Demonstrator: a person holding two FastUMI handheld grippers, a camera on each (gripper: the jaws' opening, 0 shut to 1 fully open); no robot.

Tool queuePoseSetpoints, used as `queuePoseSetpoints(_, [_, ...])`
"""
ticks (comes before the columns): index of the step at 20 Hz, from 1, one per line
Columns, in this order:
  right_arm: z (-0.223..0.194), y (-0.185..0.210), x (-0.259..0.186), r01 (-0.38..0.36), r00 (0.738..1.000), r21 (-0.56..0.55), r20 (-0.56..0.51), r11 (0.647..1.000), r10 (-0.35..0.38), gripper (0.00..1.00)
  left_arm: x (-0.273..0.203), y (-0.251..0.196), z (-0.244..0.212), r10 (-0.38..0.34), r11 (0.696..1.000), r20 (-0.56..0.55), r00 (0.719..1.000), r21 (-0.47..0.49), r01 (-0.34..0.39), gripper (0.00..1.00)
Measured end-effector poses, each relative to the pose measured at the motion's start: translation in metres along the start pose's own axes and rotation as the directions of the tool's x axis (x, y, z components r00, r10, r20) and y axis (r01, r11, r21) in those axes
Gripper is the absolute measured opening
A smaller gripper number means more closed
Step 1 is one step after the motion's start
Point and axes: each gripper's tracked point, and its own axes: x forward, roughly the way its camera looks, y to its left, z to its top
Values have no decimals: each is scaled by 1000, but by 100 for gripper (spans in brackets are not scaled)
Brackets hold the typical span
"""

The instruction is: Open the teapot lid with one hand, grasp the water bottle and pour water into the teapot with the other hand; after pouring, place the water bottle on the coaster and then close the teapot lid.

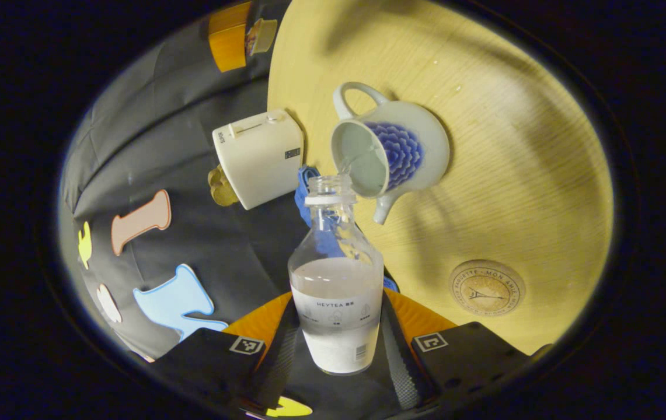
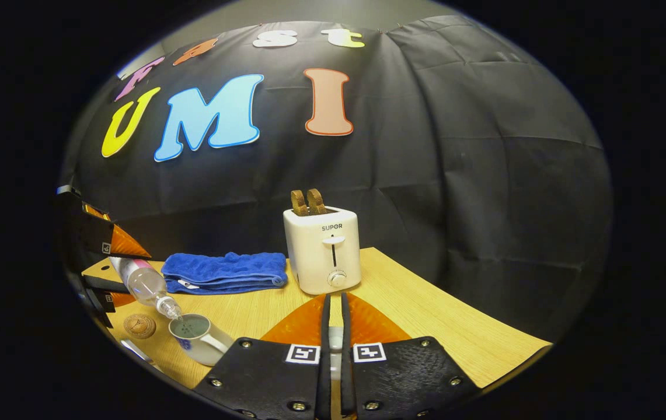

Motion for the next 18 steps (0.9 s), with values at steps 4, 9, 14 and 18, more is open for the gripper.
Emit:
queuePoseSetpoints(4, [0,0,0,0,1000,7,-1,1000,0,7,-4,-3,-1,-6,995,-27,1000,101,8,85])
queuePoseSetpoints(9, [0,1,0,-7,1000,10,0,1000,6,7,-4,1,-4,-5,983,-49,999,182,14,85])
queuePoseSetpoints(14, [0,0,0,-6,1000,12,1,1000,6,7,-7,-1,-2,4,971,-62,998,241,11,86])
queuePoseSetpoints(18, [0,-1,0,-5,1000,20,-2,1000,5,7,-10,0,1,21,958,-71,997,288,1,85])
